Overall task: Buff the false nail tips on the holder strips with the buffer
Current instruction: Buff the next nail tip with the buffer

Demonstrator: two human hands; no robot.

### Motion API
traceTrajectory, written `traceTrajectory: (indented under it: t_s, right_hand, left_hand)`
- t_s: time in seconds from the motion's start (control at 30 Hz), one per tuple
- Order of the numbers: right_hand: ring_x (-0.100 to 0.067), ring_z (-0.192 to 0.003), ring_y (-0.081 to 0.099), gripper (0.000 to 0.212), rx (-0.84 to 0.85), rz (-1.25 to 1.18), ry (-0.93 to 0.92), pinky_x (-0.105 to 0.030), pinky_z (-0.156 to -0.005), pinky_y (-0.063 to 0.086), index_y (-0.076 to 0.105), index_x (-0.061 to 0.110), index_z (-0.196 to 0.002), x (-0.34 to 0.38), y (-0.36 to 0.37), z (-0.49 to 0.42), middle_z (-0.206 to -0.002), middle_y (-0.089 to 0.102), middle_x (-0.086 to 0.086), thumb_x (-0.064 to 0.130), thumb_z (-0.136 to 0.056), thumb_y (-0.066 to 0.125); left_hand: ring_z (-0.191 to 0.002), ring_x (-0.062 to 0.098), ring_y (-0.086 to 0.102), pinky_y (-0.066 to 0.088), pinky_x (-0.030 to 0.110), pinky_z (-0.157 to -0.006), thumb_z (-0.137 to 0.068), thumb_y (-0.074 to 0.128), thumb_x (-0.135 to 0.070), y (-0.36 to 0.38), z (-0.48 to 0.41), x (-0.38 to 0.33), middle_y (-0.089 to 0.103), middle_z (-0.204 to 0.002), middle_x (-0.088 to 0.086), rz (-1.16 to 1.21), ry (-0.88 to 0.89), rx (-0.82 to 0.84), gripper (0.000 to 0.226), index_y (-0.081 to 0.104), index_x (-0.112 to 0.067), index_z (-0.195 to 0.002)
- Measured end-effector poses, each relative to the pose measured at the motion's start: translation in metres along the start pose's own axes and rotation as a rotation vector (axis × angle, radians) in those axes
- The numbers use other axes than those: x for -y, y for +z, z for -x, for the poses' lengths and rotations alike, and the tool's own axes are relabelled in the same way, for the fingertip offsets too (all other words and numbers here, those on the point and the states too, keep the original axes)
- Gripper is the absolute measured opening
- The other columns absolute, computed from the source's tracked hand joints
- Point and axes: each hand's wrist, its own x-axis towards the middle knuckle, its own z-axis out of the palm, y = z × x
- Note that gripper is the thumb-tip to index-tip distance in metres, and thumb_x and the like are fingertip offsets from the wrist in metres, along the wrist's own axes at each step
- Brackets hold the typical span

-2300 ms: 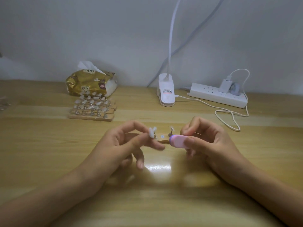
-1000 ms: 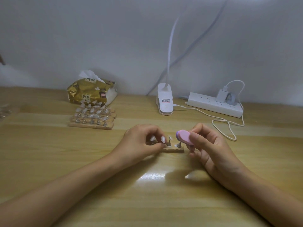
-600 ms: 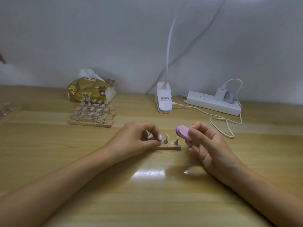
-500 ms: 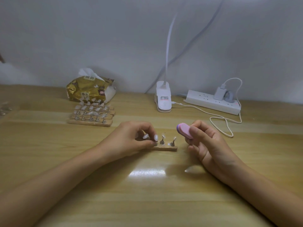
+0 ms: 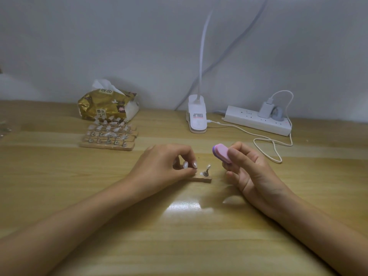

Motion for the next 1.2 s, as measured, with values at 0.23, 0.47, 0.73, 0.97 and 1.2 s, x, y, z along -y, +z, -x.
traceTrajectory:
  t_s: [0.23,0.47,0.73,0.97,1.2]
  right_hand:
    - [-0.003,-0.061,0.055,0.010,-0.002,-0.040,0.002,-0.015,-0.050,0.051,0.066,0.023,-0.067,0.001,-0.003,-0.001,-0.101,0.051,-0.016,0.019,-0.076,0.067]
    - [-0.006,-0.058,0.056,0.017,0.024,0.016,-0.014,-0.016,-0.052,0.051,0.066,0.025,-0.067,0.002,-0.002,0.001,-0.093,0.057,-0.010,0.018,-0.073,0.081]
    - [-0.013,-0.055,0.059,0.016,0.199,0.191,0.009,-0.020,-0.051,0.052,0.068,0.019,-0.072,-0.001,0.015,0.012,-0.082,0.065,-0.013,0.005,-0.079,0.068]
    - [-0.014,-0.058,0.060,0.012,0.271,0.238,0.031,-0.022,-0.054,0.054,0.067,0.017,-0.076,-0.006,0.025,0.017,-0.082,0.066,-0.013,0.007,-0.081,0.074]
    - [-0.013,-0.057,0.059,0.019,0.196,0.305,0.020,-0.022,-0.053,0.053,0.068,0.019,-0.070,-0.001,0.019,0.015,-0.081,0.068,-0.008,0.007,-0.074,0.083]
  left_hand:
    - [-0.096,0.009,0.062,0.029,0.035,-0.083,-0.085,0.065,-0.035,-0.006,0.013,-0.014,0.069,-0.091,-0.019,-0.373,0.306,-0.242,0.006,0.068,-0.030,-0.084]
    - [-0.080,0.015,0.068,0.050,0.030,-0.062,-0.087,0.070,-0.027,-0.033,0.027,-0.023,0.073,-0.089,-0.007,0.276,0.254,-0.110,0.009,0.067,-0.019,-0.091]
    - [-0.063,0.009,0.061,0.047,0.023,-0.052,-0.083,0.075,-0.026,-0.006,0.050,-0.002,0.073,-0.088,-0.004,0.600,-0.064,0.017,0.001,0.075,-0.026,-0.082]
    - [-0.055,0.002,0.059,0.041,0.012,-0.051,-0.083,0.067,-0.025,-0.003,0.052,-0.001,0.068,-0.067,-0.013,0.578,-0.020,0.065,0.009,0.075,-0.029,-0.086]
    - [-0.043,0.006,0.048,0.042,0.015,-0.048,-0.080,0.070,-0.024,-0.006,0.050,-0.001,0.075,-0.081,0.001,0.673,-0.015,0.057,0.007,0.076,-0.019,-0.080]
